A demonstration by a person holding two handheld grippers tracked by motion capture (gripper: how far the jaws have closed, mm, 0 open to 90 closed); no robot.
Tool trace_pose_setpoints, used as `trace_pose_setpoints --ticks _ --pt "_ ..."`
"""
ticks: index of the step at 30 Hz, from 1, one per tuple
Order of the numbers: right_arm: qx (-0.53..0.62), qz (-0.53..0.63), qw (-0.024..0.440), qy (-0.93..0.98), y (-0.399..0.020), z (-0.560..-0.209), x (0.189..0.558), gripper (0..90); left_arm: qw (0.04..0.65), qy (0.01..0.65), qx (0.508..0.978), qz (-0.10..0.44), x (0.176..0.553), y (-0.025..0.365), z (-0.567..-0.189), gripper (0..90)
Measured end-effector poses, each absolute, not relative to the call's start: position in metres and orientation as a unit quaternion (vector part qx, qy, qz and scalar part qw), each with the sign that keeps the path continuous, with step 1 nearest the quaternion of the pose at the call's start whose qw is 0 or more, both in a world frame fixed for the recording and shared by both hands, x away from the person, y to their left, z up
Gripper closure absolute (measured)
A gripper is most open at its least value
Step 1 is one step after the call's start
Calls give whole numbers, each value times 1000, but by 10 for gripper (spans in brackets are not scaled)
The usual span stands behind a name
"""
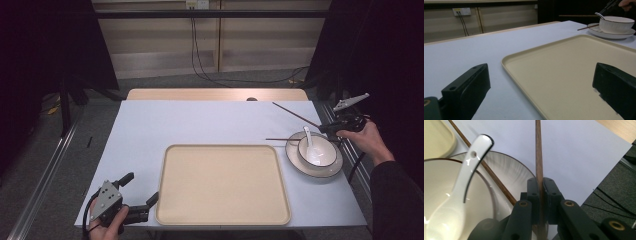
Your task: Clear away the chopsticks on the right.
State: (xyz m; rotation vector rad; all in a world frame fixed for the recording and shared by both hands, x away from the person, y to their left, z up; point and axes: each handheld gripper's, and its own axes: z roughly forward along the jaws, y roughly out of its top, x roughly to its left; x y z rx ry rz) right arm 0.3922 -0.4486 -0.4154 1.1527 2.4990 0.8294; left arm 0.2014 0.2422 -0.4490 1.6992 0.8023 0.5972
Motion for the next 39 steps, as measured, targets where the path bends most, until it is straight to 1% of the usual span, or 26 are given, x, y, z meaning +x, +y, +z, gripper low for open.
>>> trace_pose_setpoints --ticks 5,8,12,21,22,23,25,26,30,39 --pt "413 295 145 850 -447 -408 381 849 552 338 718 255 201 243 -449 13" --pt "420 307 145 842 -448 -403 371 849 552 336 719 256 201 243 -448 13" --pt "437 297 147 836 -445 -399 361 849 558 334 715 256 201 241 -448 14" --pt "467 307 175 810 -435 -385 334 850 554 335 717 259 201 244 -448 16" --pt "467 315 170 809 -435 -383 330 850 556 334 716 257 201 245 -448 16" --pt "466 315 180 807 -434 -383 326 850 555 335 716 260 201 244 -447 16" --pt "465 324 174 806 -431 -382 318 850 559 339 712 256 201 244 -447 16" --pt "473 321 179 801 -428 -383 310 850 562 340 710 255 201 244 -447 16" --pt "474 339 184 792 -422 -381 297 850 562 341 708 258 201 245 -447 16" --pt "470 352 173 791 -389 -375 259 850 564 337 708 260 201 246 -447 16"
